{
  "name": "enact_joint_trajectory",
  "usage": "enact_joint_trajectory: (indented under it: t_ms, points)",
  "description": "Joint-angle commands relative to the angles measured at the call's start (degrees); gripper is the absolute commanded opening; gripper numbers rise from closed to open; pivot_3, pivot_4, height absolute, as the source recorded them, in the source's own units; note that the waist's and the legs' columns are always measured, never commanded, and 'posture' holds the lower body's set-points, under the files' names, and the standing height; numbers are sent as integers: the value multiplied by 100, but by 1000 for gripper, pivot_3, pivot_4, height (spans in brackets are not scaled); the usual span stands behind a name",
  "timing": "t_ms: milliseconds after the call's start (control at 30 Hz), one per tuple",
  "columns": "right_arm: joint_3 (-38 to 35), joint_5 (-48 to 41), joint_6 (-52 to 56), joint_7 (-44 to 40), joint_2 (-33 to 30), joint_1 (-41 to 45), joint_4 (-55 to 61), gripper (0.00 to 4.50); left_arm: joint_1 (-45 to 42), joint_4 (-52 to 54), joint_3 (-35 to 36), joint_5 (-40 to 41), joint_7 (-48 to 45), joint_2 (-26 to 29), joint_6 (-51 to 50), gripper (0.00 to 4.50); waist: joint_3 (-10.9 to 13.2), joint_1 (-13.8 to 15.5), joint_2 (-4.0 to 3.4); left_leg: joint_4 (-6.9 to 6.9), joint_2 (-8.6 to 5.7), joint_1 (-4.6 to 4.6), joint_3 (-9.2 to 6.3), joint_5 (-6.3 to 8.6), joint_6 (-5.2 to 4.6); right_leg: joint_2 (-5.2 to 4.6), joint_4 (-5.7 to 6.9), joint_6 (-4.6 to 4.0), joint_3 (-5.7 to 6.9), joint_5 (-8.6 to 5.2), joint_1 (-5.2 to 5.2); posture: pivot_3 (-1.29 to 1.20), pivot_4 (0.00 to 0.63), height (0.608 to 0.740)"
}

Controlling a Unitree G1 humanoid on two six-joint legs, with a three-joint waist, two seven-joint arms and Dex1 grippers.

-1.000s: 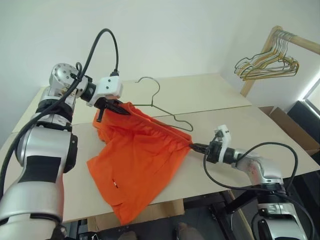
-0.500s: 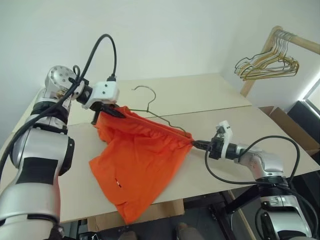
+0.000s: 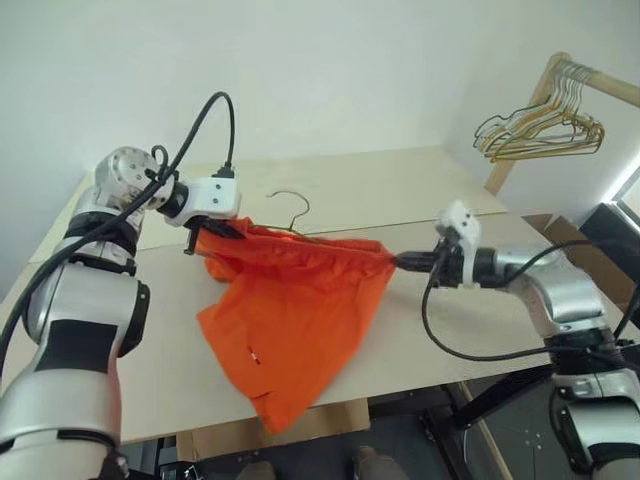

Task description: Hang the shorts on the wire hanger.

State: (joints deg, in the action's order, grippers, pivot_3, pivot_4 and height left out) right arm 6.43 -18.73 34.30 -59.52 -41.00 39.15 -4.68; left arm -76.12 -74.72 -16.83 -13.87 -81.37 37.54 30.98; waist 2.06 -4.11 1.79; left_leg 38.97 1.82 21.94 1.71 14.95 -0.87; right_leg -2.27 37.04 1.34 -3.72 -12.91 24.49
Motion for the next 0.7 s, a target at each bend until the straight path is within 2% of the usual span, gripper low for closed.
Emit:
enact_joint_trajectory:
  t_ms: [33,267,400,567,700]
  points:
    - [176,347,-290,-104,-140,477,198,8,-126,128,329,230,66,-56,-125,0,0,8,0,0,0,2,0,0,0,0,-2,0,1,0,0,-45,0,740]
    - [522,962,-846,-13,47,1037,18,8,3,141,442,86,416,-151,-106,0,0,5,0,0,-1,8,2,1,-1,-2,-3,-1,0,1,5,-43,0,740]
    - [495,903,-947,-169,127,1146,133,8,79,151,411,-3,604,-179,-76,0,0,10,0,0,-1,7,1,1,-1,-2,-2,-1,1,1,5,-36,0,740]
    - [607,1098,-1036,-120,241,1256,161,8,113,192,661,258,433,-292,-129,0,0,11,0,1,-1,7,2,1,-1,-4,1,-2,1,2,5,-36,0,740]
    - [749,1416,-1509,-66,329,1256,64,8,127,212,796,340,334,-333,-118,0,0,2,0,1,-1,6,2,1,-1,-4,0,-3,2,2,5,-40,0,740]
